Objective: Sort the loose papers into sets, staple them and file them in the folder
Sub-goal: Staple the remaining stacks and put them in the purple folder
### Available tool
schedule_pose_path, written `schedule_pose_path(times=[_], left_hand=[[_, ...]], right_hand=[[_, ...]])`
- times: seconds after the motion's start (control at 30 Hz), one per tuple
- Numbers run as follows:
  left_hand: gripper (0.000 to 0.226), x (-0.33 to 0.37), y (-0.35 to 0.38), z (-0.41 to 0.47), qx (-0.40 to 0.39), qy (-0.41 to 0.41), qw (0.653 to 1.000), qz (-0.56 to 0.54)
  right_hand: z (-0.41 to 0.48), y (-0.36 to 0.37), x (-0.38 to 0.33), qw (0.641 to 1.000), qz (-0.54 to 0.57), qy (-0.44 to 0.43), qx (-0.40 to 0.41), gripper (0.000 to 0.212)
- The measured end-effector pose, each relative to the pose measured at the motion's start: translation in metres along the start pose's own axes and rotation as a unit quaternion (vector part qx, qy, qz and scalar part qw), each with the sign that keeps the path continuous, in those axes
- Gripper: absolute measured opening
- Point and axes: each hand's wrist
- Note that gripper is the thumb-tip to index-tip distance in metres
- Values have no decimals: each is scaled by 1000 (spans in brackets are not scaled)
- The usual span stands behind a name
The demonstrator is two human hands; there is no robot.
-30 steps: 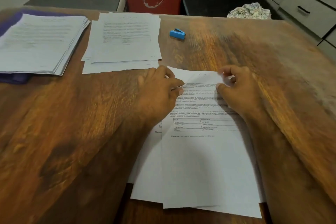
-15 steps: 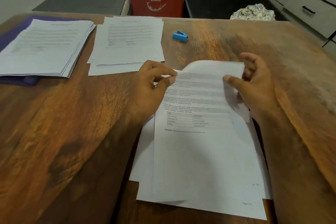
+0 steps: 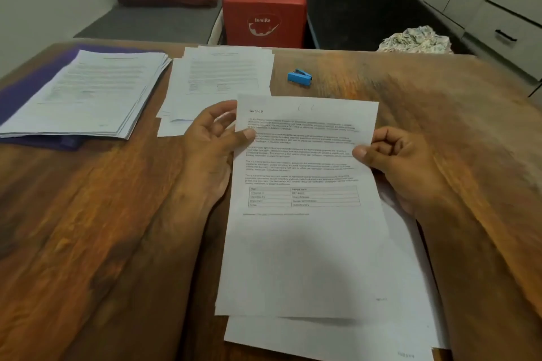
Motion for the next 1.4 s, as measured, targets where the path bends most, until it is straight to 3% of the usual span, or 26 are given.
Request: schedule_pose_path(times=[0.17, 0.53, 0.7, 0.93, 1.2, 1.3, 1.4], left_hand=[[37, -4, 3, -3, 35, 21, 993, 114], [40, 2, -14, -1, 39, -18, 994, 103], [36, 24, -63, -13, 42, -28, 988, 143], [34, 43, -139, -49, 118, -29, 965, 233], [34, 50, -221, -77, 176, -19, 908, 380], [35, 50, -230, -83, 183, -21, 886, 425], [23, 51, -227, -80, 171, -22, 829, 532]], right_hand=[[1, 0, -1, 1000, 3, 14, 12, 10], [-8, 14, -9, 998, -64, 9, 5, 17], [-22, 50, -13, 984, -148, 47, -89, 19], [-43, 139, -3, 943, -254, 83, -199, 14], [-60, 210, 33, 907, -338, 37, -249, 3], [-63, 218, 40, 895, -373, 25, -245, 10], [-66, 220, 40, 887, -400, 4, -231, 16]])
Point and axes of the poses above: each hand's wrist, its own z-axis towards the middle knuckle, its own y-axis out of the palm, x = y × z, and after that the axes turned 9 degrees about z, right-handed
